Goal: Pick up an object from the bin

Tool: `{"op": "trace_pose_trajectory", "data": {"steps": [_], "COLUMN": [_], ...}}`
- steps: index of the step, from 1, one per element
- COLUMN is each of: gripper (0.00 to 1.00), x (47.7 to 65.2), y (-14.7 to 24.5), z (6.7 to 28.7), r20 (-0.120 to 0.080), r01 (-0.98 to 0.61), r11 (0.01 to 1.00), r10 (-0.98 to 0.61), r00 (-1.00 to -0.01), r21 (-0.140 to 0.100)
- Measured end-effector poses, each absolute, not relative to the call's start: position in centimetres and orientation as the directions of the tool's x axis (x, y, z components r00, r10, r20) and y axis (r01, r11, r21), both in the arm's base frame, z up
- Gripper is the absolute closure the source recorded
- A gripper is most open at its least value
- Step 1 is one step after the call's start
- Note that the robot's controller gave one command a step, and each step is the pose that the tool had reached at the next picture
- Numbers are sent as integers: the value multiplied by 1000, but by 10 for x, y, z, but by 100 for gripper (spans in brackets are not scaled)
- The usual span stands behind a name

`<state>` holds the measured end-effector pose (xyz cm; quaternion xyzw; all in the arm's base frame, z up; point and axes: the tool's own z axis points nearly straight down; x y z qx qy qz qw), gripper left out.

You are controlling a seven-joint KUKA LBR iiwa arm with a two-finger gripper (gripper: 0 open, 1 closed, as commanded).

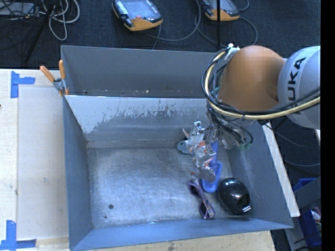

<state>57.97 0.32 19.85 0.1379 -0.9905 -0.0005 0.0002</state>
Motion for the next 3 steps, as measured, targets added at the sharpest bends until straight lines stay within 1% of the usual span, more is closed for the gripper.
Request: {"op": "trace_pose_trajectory", "data": {"steps": [3], "gripper": [100], "x": [580], "y": [3], "z": [198], "r20": [1], "r01": [-270], "r11": [963], "r10": [-270], "r00": [-963], "r21": [1]}}
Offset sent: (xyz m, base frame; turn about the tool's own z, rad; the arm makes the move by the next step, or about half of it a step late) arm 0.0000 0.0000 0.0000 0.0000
